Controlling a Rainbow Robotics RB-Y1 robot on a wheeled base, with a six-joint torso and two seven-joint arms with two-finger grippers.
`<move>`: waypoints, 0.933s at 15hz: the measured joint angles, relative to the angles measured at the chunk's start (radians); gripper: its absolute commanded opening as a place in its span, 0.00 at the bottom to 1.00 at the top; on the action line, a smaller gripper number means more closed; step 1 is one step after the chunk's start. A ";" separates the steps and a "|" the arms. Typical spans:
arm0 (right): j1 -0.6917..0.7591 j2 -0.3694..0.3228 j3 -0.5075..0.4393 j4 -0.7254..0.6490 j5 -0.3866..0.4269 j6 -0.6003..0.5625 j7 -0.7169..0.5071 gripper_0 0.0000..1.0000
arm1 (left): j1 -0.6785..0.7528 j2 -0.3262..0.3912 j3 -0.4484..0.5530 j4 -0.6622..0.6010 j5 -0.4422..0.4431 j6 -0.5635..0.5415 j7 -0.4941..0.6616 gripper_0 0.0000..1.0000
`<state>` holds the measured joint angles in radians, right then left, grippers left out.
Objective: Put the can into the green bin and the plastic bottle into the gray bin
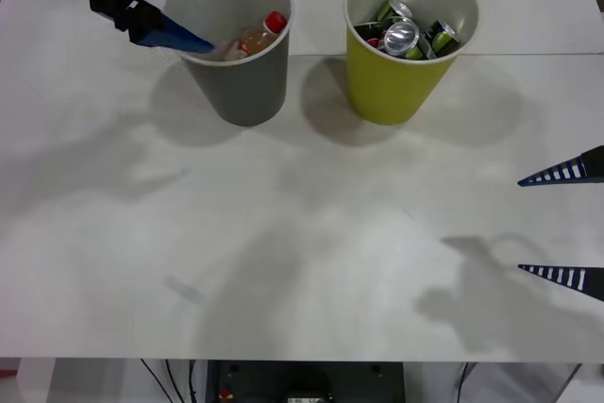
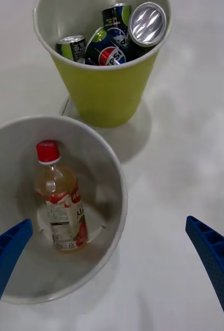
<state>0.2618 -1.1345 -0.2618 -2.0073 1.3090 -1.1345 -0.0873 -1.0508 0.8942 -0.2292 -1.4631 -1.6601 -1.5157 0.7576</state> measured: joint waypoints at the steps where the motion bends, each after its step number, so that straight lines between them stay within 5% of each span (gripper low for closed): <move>1: 0.000 0.000 0.000 0.000 0.000 0.000 0.000 1.00 | 0.055 0.024 0.031 -0.044 0.006 0.000 -0.026 1.00; 8: 0.000 0.000 0.000 0.000 0.000 0.000 0.000 1.00 | 0.478 0.057 0.307 -0.175 0.052 0.000 -0.376 1.00; 14: 0.000 0.000 0.000 0.000 0.000 0.000 0.000 1.00 | 0.708 0.056 0.416 -0.212 0.082 -0.001 -0.611 1.00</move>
<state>0.2618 -1.1345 -0.2618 -2.0071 1.3090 -1.1345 -0.0873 -0.3426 0.9501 0.1864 -1.6755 -1.5781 -1.5165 0.1461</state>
